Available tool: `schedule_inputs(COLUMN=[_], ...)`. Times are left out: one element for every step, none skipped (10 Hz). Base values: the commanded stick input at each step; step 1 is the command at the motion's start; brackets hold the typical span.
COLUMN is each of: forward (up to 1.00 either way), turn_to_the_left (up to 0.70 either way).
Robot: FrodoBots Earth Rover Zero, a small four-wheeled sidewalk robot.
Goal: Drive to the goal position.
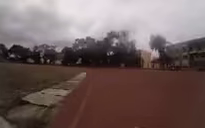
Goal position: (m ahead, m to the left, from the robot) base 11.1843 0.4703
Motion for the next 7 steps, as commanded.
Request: schedule_inputs(forward=[1.00, 1.00, 1.00, 1.00, 1.00, 1.00, 1.00], turn_to_the_left=[-0.29, -0.17, -0.05, 0.00, 0.00, 0.00, 0.00])
